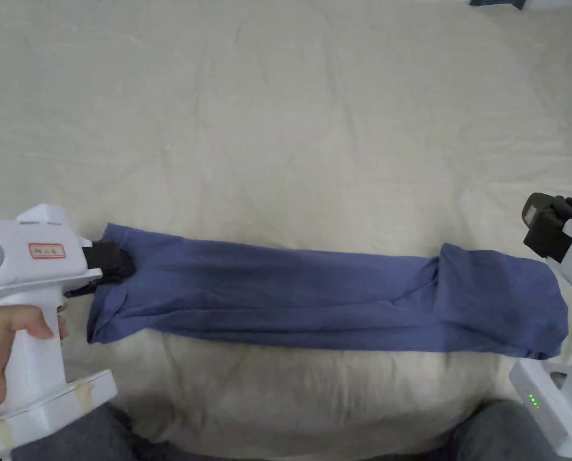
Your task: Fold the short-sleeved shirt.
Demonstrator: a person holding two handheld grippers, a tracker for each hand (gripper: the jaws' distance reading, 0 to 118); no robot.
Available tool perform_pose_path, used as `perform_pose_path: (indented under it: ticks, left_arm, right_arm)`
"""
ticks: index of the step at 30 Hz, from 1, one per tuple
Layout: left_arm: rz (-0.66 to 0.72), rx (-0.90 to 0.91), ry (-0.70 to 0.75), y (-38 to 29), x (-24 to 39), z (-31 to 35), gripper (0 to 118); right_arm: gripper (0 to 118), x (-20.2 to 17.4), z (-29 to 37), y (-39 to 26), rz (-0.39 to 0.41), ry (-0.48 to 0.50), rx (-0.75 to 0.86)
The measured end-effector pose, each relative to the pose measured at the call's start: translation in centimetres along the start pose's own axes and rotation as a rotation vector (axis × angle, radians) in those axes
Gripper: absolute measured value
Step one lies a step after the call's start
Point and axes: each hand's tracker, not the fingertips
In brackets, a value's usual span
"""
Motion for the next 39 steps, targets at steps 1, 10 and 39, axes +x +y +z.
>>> perform_pose_path:
  ticks: [1,10,39]
  left_arm:
    - [-0.025,0.01,-0.008,0.2,1.4,0.9,9]
    - [-0.146,0.013,-0.238,-0.1,15.5,4.0,9]
    - [-0.519,-0.009,-0.049,-8.6,25.8,-7.9,1]
  right_arm:
    - [2,0.2,0.2,0.1,-0.002,0.001,0.008]
    - [2,3.6,2.0,1.0,-0.017,0.0,0.067]
    - [2,9.6,4.7,-1.8,-0.1,-0.082,0.051]
